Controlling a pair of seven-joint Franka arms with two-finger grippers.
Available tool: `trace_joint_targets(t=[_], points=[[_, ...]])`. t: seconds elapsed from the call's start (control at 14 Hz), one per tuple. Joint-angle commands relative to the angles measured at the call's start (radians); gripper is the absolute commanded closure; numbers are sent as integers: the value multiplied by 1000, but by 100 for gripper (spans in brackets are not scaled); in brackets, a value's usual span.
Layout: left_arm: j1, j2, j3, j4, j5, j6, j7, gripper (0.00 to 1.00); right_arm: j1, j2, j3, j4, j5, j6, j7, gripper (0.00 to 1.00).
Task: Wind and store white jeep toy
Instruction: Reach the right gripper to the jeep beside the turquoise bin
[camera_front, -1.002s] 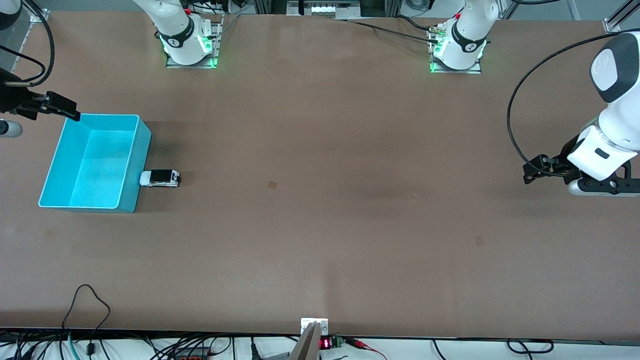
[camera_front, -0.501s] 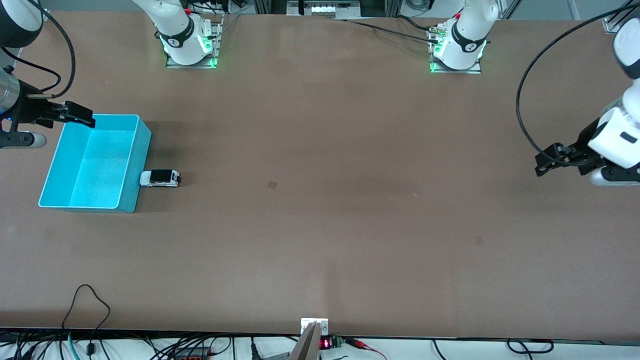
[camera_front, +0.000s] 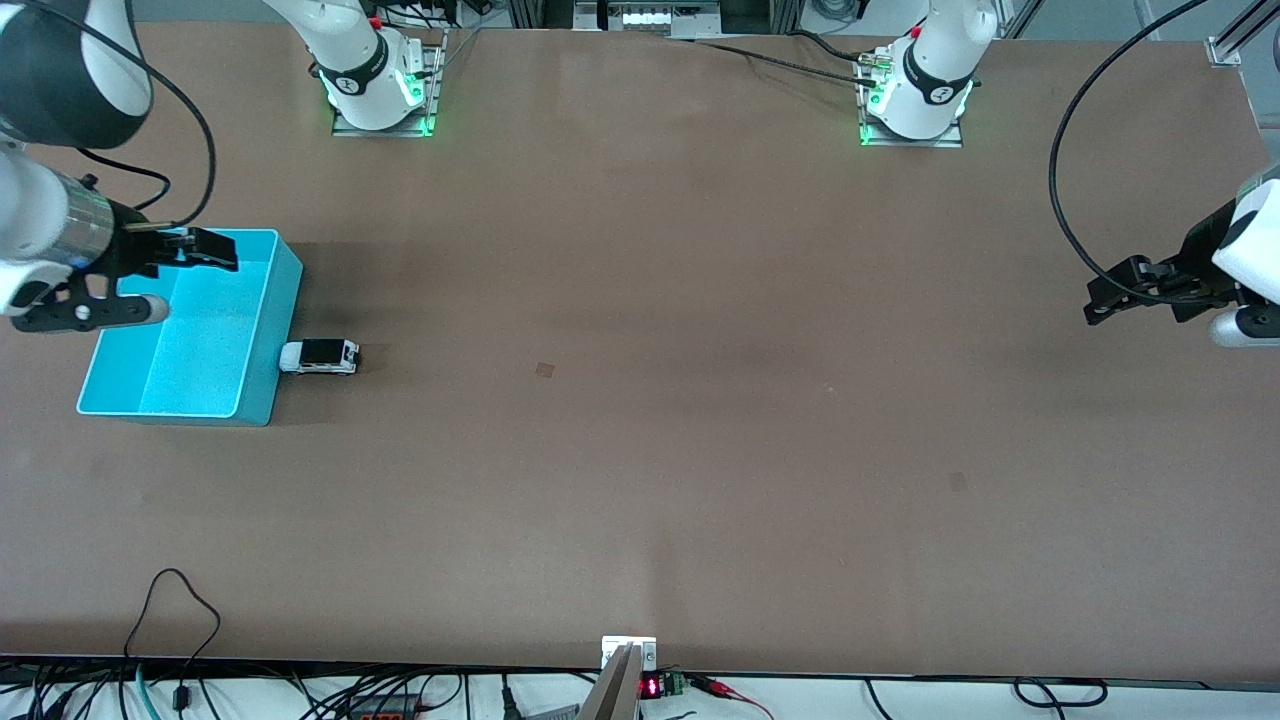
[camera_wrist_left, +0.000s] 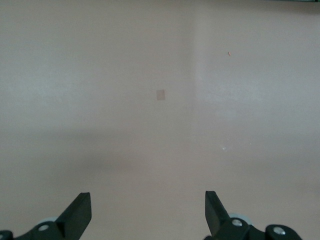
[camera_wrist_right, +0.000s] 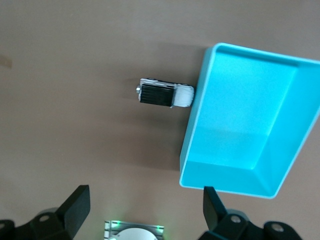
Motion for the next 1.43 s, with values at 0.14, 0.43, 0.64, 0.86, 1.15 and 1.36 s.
trace_joint_targets(t=[0.14,0.43,0.64,0.86,1.15,1.36], points=[[-14,-29,15,-2,-18,-22,22,0,-121,-55,138,-166,5,128,-237,0],[-14,-33,15,1,-14,-24,42,0,-236,-95,261,-327,1,278,-436,0],[-14,-30,20,18,-13,-61,102,0,-270,-111,264,-438,-1,411,-640,0],[-14,-32,26,22,-20,-65,94,0,-288,-105,267,-521,-2,553,-841,0],[-14,-32,23,22,-26,-110,68,0,-301,-78,269,-556,-19,641,-917,0],[-14,-33,25,21,-21,-105,82,0,-301,-37,269,-584,-65,741,-1000,0]])
